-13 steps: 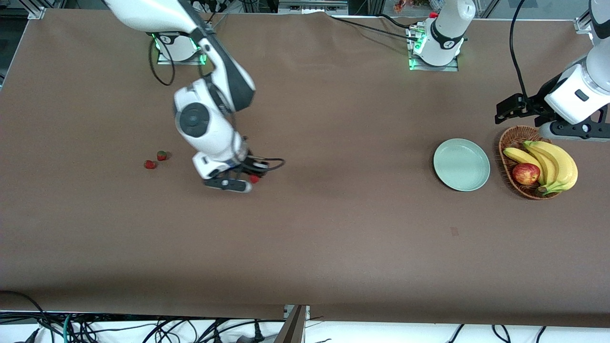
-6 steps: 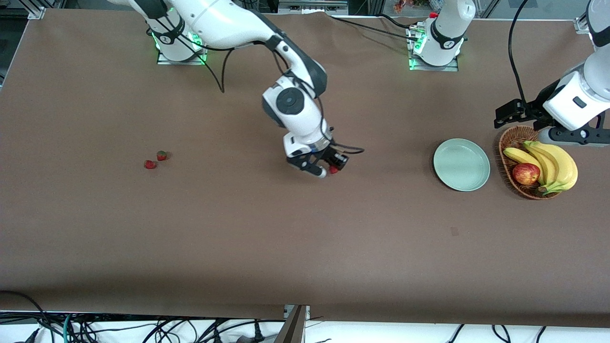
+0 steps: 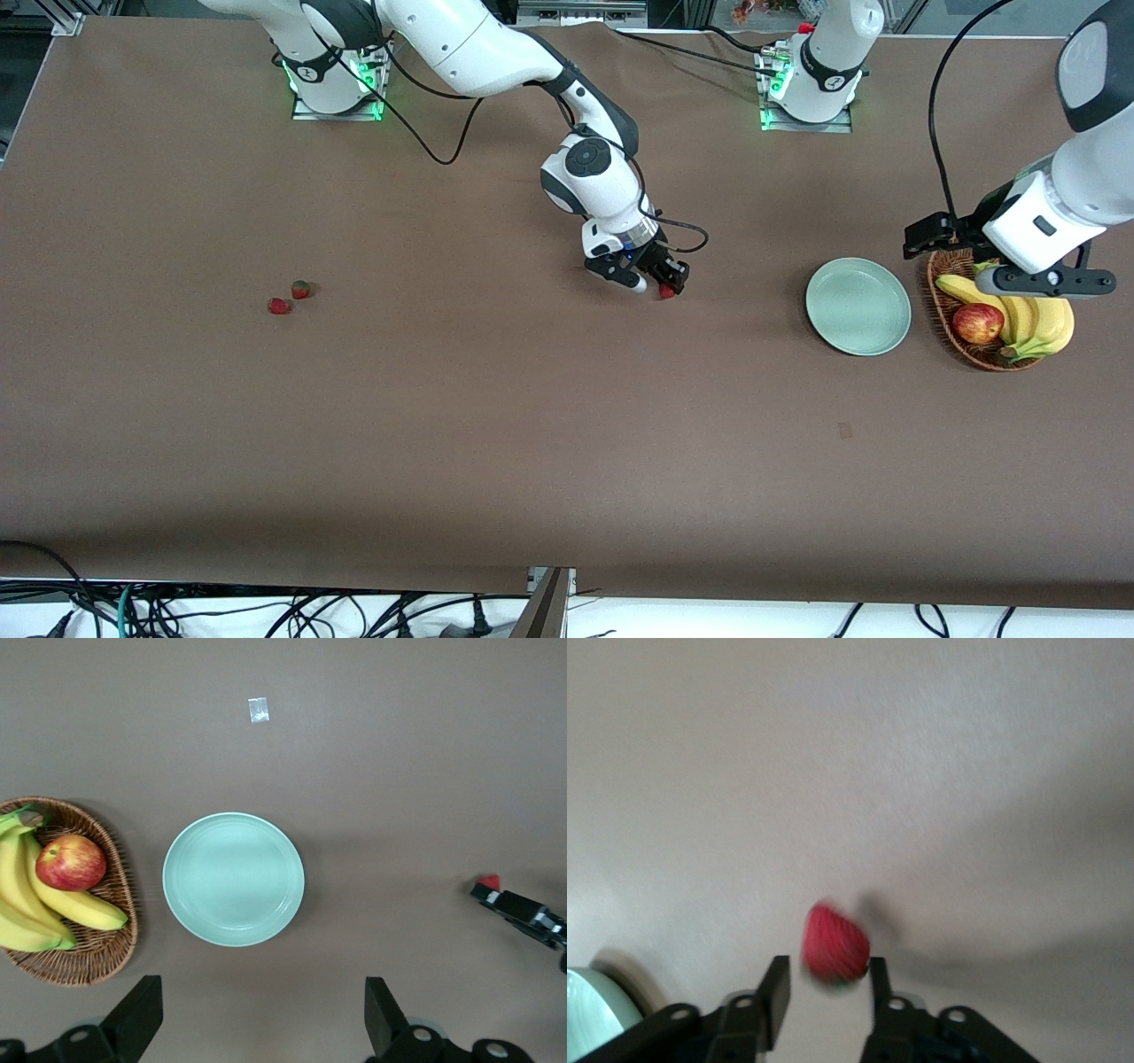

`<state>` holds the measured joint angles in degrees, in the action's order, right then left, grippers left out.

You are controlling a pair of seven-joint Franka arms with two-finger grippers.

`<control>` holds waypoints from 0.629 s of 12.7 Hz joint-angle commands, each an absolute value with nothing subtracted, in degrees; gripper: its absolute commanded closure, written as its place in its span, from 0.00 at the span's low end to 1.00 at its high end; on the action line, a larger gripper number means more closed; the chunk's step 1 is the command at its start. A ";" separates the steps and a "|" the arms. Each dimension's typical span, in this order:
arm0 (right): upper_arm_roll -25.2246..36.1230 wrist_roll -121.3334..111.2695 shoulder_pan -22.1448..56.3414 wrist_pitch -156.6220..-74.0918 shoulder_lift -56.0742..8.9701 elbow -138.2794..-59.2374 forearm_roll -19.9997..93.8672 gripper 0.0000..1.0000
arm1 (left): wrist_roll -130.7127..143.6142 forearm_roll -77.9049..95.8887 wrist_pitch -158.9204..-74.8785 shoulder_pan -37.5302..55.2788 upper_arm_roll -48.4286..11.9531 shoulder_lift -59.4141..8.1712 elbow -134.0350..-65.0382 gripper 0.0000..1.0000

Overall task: Collect all strawberries into plate
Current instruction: 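Release the strawberry with the right gripper while the left gripper reaches toward it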

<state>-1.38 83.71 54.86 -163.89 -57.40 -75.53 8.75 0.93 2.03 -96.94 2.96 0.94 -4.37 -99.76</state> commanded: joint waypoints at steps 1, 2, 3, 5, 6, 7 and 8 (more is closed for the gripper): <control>2.36 83.24 53.97 -150.90 -51.97 -73.83 8.88 0.23 | 0.88 1.67 -102.90 2.64 0.97 -2.11 -106.77 0.00; 3.68 81.67 53.01 -145.08 -49.42 -73.74 8.96 0.23 | 0.79 1.67 -103.79 2.55 0.97 -1.94 -107.66 0.00; 3.78 78.00 51.61 -142.24 -47.65 -73.91 9.49 0.23 | 0.79 1.67 -103.89 2.64 0.88 -1.93 -107.93 0.00; 3.87 69.65 48.19 -133.29 -44.49 -74.09 9.58 0.23 | 0.79 1.67 -106.94 2.64 0.70 -1.76 -110.81 0.00; 3.87 64.39 45.90 -129.33 -42.82 -74.27 9.67 0.23 | 0.97 1.67 -108.62 2.64 0.53 -1.67 -112.22 0.00; 3.87 58.16 43.44 -124.68 -41.41 -74.27 9.58 0.23 | 1.49 1.67 -109.85 2.72 -0.43 -1.58 -113.45 0.00; 3.95 52.53 41.24 -120.45 -39.92 -74.35 9.58 0.23 | 2.71 1.76 -111.60 2.72 -2.27 -1.58 -115.12 0.00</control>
<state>4.63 61.45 44.78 -125.99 -43.17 -72.32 8.82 0.99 2.03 -108.47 2.85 0.21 -3.80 -110.78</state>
